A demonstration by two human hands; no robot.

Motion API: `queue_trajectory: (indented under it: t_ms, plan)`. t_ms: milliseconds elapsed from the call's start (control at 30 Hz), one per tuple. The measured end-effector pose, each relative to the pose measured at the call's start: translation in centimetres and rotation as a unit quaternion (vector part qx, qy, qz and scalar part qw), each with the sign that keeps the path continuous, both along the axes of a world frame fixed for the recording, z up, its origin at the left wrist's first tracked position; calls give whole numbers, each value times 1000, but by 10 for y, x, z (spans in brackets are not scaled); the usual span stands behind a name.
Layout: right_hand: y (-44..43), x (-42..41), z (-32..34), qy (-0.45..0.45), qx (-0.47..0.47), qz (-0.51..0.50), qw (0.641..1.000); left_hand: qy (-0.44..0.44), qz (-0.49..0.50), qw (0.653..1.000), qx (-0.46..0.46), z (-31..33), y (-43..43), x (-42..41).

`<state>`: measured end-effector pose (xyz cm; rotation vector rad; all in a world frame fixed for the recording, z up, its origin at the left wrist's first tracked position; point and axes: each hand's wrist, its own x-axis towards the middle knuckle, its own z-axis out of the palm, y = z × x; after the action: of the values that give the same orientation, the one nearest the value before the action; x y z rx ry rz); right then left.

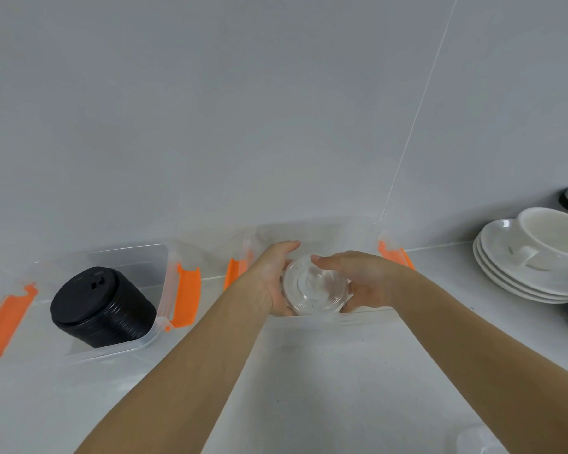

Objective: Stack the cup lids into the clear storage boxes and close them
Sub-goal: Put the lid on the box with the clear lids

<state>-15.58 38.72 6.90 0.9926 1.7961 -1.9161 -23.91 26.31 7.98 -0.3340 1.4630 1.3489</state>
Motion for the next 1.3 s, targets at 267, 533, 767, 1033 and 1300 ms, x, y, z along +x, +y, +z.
queue_trajectory:
  t_ms: [267,533,767,1033,1300]
  plan:
    - [1,-2,-2,-10,-5,-19,1000,-23,-8,1000,15,-3,0,-2]
    - [4,-3,-6,-16,-22,-34,999,-23,-4,1000,10,-4,1,-3]
    - [4,-4,-6,-21,-32,-36,999,-33,7,999,13,-1,-1,-1]
    - [2,-3,-6,-14,-19,-35,999,0,10,1000,-2,4,-1,3]
    - [-2,3,8,-12,10,-46,999,84,13,996,-23,19,-4,8]
